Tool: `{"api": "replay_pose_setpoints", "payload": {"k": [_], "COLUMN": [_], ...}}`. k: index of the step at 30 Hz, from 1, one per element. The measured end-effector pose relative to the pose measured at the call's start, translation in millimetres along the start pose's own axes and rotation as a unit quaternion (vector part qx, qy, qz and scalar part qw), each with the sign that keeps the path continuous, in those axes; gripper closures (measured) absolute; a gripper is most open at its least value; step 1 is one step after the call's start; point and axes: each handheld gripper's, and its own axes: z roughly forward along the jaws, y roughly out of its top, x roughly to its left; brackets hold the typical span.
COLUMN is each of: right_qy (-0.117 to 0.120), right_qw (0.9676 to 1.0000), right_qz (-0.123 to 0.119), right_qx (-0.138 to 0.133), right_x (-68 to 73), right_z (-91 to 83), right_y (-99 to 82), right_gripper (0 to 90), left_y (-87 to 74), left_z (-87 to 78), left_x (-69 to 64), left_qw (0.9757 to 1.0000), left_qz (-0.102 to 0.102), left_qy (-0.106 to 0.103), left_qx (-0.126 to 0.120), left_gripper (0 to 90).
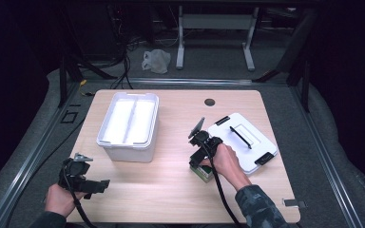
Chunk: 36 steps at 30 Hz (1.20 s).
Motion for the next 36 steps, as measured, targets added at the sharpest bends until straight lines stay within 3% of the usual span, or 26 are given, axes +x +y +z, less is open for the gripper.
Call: {"api": "replay_pose_setpoints", "payload": {"k": [4, 11, 19, 24, 28, 36], "right_qy": [-0.008, -0.011, -0.009, -0.011, -0.006, -0.012], "right_qw": [0.9999, 0.9998, 0.9995, 0.9992, 0.9989, 0.9988], "right_qz": [-0.007, -0.016, -0.031, -0.037, -0.037, -0.040], "right_qx": [0.001, -0.002, -0.002, -0.008, -0.027, -0.027], "right_x": [1.6, 3.0, 4.6, 3.1, 2.0, 1.9], "right_z": [0.6, -1.5, -15.2, -33.4, -55.8, -72.9], "right_y": [1.2, 0.4, -7.0, -20.4, -42.3, -71.8], "right_gripper": [13.8, 16.4, 17.2, 17.2, 17.2, 17.2], "left_y": [-0.2, -0.2, -0.3, -0.4, -0.3, -0.3], "left_z": [0.4, 0.4, 0.4, 0.4, 0.6, 0.4], "left_x": [0.3, 0.1, 0.5, 0.8, 1.3, 1.4], "left_qw": [1.0000, 1.0000, 1.0000, 1.0000, 1.0000, 1.0000], "left_qz": [0.000, 0.001, 0.000, 0.000, -0.001, -0.001], "left_qy": [0.000, 0.000, 0.000, 0.000, 0.000, 0.000], "left_qx": [0.002, 0.003, 0.003, 0.003, 0.004, 0.003], "left_gripper": [0.1, 0.1, 0.1, 0.1, 0.1, 0.1]}}
